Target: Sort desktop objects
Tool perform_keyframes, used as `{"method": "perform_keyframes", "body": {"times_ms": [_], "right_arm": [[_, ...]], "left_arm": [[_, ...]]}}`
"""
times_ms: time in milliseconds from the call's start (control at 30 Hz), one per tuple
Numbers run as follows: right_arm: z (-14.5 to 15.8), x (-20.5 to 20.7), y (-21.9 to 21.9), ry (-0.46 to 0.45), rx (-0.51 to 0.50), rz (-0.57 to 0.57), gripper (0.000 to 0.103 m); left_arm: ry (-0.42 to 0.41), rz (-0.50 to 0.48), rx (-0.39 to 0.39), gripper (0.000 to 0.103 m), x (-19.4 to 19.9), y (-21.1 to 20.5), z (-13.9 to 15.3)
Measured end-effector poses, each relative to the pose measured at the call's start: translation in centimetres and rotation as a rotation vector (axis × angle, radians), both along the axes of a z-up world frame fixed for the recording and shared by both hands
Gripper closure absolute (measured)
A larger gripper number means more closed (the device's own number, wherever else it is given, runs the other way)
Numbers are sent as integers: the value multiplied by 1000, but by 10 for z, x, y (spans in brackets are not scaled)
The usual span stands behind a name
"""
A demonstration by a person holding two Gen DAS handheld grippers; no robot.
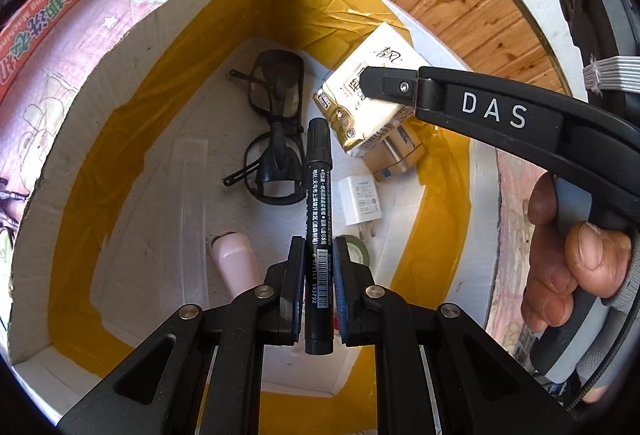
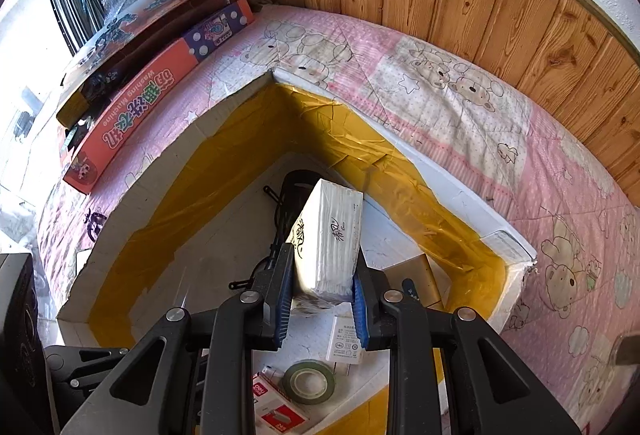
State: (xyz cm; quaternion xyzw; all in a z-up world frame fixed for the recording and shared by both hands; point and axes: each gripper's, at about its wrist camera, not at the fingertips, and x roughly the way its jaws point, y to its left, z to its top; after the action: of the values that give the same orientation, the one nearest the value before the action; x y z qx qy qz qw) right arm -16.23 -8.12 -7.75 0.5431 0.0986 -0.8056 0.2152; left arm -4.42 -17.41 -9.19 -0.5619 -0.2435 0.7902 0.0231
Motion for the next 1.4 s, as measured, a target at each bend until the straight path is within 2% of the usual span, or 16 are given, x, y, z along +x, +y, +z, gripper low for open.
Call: {"method": "perform_keyframes", "body": {"times_ms": [267, 533, 567, 633, 667, 833, 1100, 1400], "right_arm": [[-26, -17, -8, -138, 8, 28, 76], [-34, -25, -4, -146, 23, 1, 74], [-33, -26, -2, -140, 15, -7, 73], [-28, -27, 0, -116, 1, -28, 60], [-25, -27, 2, -103, -5, -37, 57], [-4, -20, 13, -37, -63, -55, 53], [21, 11, 46, 15, -152, -64, 43], [54, 72, 73, 135, -195, 16, 41]], "left_arm": [[-21, 3, -22, 90, -3, 0, -6], [-39, 18, -32, 90, 0, -4, -9], [-41, 23, -35, 90, -1, -3, -9], [-43, 36, -38, 90, 0, -5, -8], [-43, 44, -42, 90, 0, -6, -7], [-40, 79, -45, 78, 5, -16, -3], [0, 79, -68, 77, 8, -9, 10], [93, 59, -163, 77, 17, 13, 40]]}}
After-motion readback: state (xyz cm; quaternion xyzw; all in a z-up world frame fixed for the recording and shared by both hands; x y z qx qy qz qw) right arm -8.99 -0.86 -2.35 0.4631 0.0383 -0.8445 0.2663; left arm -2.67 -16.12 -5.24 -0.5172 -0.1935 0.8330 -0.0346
